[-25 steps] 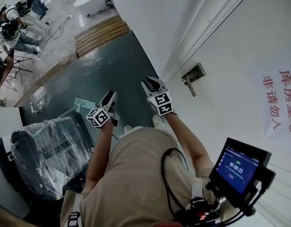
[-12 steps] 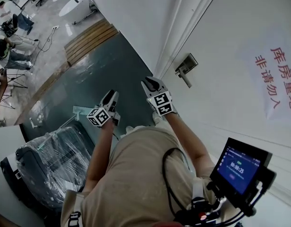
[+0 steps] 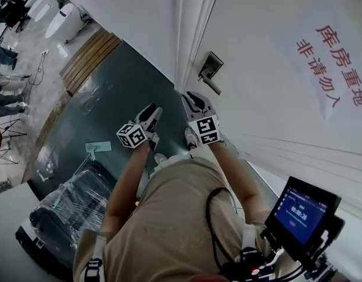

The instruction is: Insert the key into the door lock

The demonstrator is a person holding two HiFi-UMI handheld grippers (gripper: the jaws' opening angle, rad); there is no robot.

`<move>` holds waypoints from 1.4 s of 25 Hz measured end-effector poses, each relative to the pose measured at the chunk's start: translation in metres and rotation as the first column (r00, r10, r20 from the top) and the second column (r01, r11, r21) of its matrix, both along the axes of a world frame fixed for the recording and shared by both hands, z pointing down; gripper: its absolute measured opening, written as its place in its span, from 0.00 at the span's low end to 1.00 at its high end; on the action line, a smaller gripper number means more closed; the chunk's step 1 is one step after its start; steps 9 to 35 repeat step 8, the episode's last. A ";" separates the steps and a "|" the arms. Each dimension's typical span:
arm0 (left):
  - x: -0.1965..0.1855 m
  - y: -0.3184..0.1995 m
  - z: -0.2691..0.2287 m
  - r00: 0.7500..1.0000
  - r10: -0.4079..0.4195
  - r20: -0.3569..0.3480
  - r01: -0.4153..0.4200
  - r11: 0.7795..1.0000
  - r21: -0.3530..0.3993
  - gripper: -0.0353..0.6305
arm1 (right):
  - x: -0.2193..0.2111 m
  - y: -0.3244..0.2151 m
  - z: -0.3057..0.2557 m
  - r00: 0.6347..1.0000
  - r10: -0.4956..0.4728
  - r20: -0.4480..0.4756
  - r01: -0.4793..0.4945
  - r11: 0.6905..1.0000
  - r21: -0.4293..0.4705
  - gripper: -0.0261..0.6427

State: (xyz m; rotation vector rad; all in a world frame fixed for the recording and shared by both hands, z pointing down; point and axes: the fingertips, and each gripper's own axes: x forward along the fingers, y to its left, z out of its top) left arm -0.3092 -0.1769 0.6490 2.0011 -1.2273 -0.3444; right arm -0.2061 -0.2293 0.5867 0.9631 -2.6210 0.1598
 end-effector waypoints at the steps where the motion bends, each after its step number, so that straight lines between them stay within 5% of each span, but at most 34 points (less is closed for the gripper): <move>1: 0.013 -0.008 0.002 0.999 0.033 0.000 -0.033 0.999 0.000 0.34 | 0.010 -0.003 0.001 1.000 0.021 -0.006 -0.021 1.000 0.004 0.15; 8: 0.103 -0.072 0.033 0.986 0.153 -0.062 -0.156 0.986 -0.055 0.34 | 0.077 -0.029 -0.014 0.996 0.094 -0.007 -0.094 0.994 0.049 0.15; 35: 0.103 -0.072 0.033 0.986 0.153 -0.062 -0.156 0.986 -0.055 0.34 | 0.077 -0.029 -0.014 0.996 0.094 -0.007 -0.094 0.994 0.049 0.15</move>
